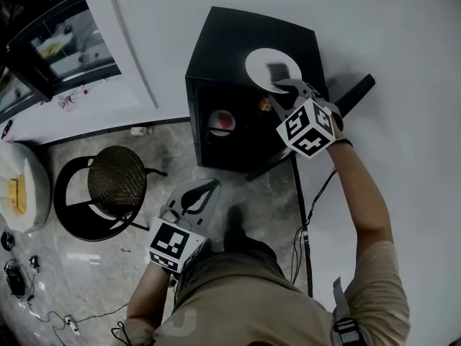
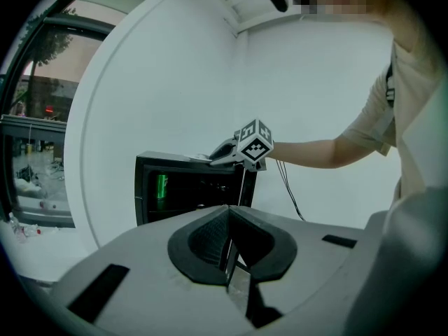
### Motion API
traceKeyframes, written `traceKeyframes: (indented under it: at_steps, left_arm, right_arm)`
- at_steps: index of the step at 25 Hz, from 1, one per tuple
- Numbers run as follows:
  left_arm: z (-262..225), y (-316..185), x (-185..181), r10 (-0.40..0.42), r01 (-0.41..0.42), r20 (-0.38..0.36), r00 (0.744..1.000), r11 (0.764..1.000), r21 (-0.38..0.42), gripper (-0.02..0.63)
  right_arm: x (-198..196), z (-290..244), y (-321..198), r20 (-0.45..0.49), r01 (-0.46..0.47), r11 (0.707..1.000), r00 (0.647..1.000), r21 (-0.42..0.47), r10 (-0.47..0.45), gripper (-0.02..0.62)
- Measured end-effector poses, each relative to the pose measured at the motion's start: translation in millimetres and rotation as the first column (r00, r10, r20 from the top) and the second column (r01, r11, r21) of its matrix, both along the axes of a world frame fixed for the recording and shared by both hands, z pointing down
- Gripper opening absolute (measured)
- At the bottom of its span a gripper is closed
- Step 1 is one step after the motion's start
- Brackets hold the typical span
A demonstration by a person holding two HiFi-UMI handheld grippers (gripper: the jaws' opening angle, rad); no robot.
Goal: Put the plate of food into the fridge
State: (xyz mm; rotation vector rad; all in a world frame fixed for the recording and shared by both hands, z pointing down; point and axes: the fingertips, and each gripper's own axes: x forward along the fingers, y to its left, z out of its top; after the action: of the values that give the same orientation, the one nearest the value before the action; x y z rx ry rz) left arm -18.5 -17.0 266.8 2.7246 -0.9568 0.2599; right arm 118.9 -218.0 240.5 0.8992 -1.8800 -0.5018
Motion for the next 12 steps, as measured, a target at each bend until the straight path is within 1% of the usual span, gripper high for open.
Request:
traceKeyframes:
  at_steps: [4, 8, 12]
  left_arm:
    - [-2.8, 0.4, 3.5, 0.004, -0.004, -0.003, 1.000, 1.000, 0.003, 0.011]
    - [-2.7, -0.2, 4.6, 0.009, -0.009, 0.003, 1.000, 1.000, 0.003, 0.011]
    - [-1.4, 1.3, 7.6, 0.015, -0.015, 0.005, 1.000, 1.000, 0.001, 0.012]
  right_arm:
    - [1.4, 0.7, 2.2, -0.010, 0.003, 0.999, 1.000, 0.032, -0.003, 0.092]
    - [8.3, -4.0, 0.4, 0.000, -0.011, 0.997, 1.000, 0.070, 0.011, 0.094]
    - [9.0, -3.0, -0.6, 0.016, -0.018, 0.999, 1.000, 0.044, 0.017, 0.095]
